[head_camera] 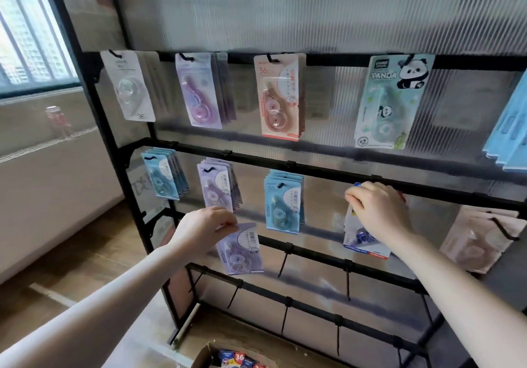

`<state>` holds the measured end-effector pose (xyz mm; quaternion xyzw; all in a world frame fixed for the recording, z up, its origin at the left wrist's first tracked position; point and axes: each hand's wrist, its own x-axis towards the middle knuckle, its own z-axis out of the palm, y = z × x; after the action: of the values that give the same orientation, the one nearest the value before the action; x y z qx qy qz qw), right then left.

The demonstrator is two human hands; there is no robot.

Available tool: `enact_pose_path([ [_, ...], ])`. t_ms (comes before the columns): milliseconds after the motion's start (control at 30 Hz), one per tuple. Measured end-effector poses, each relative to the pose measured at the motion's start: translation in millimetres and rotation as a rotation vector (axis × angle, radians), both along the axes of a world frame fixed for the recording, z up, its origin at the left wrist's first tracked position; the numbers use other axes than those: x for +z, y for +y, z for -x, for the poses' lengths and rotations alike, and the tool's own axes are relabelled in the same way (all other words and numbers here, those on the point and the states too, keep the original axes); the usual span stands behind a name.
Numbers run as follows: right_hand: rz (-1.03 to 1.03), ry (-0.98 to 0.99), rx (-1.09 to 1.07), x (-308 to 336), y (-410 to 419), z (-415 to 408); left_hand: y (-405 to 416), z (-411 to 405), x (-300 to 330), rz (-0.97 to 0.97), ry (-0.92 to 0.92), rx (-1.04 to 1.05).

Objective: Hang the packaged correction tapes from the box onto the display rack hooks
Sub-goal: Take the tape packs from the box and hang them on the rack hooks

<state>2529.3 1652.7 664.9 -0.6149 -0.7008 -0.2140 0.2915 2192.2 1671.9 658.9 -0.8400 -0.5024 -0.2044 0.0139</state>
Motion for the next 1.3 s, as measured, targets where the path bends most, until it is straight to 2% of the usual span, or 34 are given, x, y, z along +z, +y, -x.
enact_pose_path([
  [200,-0.005,-0.004,0.080,1.7,32.8,77.9,30.9,52.1,-4.5,-0.024,-0.041,-0.024],
  [367,-0.051,0.005,0.105,-5.9,62.1,139.7,75.8,94.6,-9.3,-0.044,-0.080,-0.136],
  [533,-0.121,0.000,0.063,-8.8,89.8,188.9,121.6,130.1,-11.4,-0.160,-0.132,-0.267],
  [667,-0.089,0.003,0.037,-17.1,105.8,220.1,146.7,153.0,-21.3,-0.141,-0.156,-0.333],
  [933,-0.013,0.007,0.030,-47.2,119.2,250.6,167.7,177.4,-48.2,-0.094,-0.156,-0.293],
  [1167,0.044,0.038,0.127,-76.8,133.2,265.1,162.7,191.2,-74.4,-0.003,-0.160,-0.203],
  [1300,0.084,0.091,0.162,-102.3,136.0,290.6,154.8,213.6,-81.9,-0.008,-0.104,-0.172],
])
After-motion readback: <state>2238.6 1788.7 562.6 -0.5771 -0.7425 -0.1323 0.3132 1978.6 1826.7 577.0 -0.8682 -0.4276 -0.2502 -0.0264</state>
